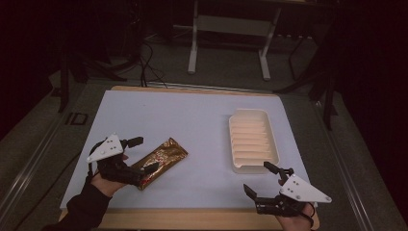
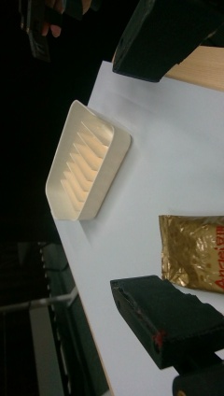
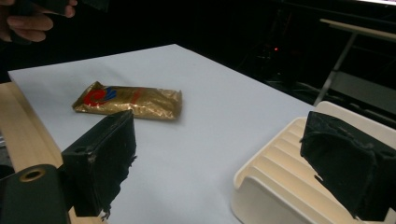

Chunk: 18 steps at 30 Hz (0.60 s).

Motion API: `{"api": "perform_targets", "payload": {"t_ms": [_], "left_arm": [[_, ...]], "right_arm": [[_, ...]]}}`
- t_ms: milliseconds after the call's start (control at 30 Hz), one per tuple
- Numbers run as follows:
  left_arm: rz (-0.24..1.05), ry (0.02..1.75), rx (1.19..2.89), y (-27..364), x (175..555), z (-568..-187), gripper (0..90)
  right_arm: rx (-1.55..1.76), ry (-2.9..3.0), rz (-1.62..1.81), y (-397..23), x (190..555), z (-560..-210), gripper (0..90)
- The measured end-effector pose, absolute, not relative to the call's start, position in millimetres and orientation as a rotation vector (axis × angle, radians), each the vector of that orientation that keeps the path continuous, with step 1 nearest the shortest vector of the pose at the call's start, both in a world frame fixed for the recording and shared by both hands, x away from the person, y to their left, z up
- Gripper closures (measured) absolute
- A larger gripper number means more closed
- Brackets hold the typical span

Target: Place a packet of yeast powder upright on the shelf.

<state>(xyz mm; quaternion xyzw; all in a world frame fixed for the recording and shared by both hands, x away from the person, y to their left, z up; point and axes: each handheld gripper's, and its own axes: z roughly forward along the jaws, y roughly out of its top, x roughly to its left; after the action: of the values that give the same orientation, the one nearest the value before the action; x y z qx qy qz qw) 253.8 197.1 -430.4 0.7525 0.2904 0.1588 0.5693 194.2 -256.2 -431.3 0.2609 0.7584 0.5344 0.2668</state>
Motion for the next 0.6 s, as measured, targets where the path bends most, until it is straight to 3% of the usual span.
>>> {"api": "perform_targets", "payload": {"t_ms": [333,600], "left_arm": [[0.372,0.71,1.827,188.6,284.5,-439.7,1.6],[0.38,0.721,1.877,180.8,308.5,-457.2,6.9]], "right_arm": [[0.689,1.999,1.463,-258.3,191.1,-429.8,10.8],[0.691,2.011,1.465,-257.7,191.7,-431.4,10.8]]}}
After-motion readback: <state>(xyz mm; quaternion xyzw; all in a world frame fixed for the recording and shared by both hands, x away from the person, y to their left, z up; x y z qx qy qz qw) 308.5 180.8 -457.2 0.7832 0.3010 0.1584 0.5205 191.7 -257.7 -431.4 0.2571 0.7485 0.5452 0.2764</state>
